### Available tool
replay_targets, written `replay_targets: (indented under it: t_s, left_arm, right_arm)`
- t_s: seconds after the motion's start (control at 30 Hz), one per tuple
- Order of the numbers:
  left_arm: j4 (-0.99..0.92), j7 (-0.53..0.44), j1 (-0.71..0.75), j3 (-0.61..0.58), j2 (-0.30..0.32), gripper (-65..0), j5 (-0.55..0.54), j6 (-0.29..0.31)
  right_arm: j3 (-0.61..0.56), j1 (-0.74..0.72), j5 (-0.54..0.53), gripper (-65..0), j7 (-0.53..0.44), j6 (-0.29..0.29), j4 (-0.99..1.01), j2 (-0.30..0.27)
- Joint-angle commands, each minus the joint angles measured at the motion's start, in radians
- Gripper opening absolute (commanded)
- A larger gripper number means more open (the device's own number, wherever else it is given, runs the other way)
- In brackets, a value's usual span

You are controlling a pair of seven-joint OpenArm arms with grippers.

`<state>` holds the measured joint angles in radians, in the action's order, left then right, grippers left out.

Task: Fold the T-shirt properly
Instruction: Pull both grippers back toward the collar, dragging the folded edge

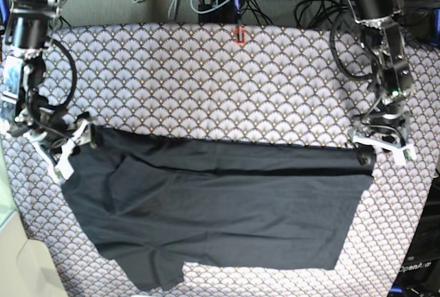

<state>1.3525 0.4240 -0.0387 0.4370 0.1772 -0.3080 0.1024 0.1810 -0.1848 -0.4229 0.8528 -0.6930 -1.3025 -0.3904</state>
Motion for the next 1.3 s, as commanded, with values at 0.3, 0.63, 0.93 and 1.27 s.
replay_targets:
  t_s: [0.3, 0.63, 0.93, 1.27]
  left_arm:
    - [-0.250, -0.204, -0.128, 0.003, 0.012, -24.2, -0.010, 0.003]
    - [-0.466, -0.339, -0.194, -0.002, 0.008, -24.2, -0.009, 0.003]
    - [-0.557, -0.400, -0.249, -0.004, 0.006, -29.3, -0.012, 0.003]
    - [-0.565, -0.348, -0.251, 0.001, 0.008, -65.0, -0.012, -0.005]
  right_arm:
    - [0.005, 0.064, -0.018, -22.0, -0.023, -0.005, -0.075, 0.009]
    - [0.010, 0.086, -0.018, -22.1, -0.020, -0.005, -0.076, 0.003]
    - [0.010, 0.106, -0.018, -22.3, -0.022, -0.005, -0.076, 0.003]
    - [0.012, 0.101, -0.018, -22.0, -0.022, -0.005, -0.076, 0.003]
